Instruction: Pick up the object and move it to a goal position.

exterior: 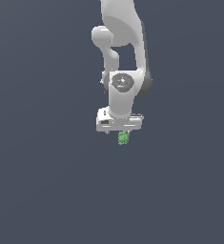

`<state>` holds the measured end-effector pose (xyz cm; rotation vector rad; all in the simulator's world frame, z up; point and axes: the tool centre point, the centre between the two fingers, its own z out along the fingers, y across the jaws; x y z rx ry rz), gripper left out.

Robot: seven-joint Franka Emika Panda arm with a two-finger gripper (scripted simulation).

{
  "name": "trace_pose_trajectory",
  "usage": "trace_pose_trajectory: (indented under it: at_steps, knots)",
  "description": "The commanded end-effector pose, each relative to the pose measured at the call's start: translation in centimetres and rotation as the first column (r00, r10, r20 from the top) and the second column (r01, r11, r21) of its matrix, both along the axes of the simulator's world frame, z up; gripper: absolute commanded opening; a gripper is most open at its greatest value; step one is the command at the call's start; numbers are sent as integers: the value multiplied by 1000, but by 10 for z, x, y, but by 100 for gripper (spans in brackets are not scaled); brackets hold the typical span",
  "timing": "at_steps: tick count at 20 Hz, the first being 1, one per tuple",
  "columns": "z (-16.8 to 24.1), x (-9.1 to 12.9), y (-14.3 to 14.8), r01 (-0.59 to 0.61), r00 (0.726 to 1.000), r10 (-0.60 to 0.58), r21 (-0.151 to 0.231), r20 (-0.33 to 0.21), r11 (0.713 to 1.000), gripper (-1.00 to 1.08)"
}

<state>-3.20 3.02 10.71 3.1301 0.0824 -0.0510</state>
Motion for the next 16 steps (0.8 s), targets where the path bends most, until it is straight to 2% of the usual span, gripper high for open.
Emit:
trace_pose_trajectory:
  at_steps: [1,8,16]
  knots:
    - [-7,-6,13,-24,1000,24,4,12,1000,100]
    - [-16,-17,34,-61,998,60,10,30,998,100]
    - [-22,-18,35,-63,998,63,11,30,998,100]
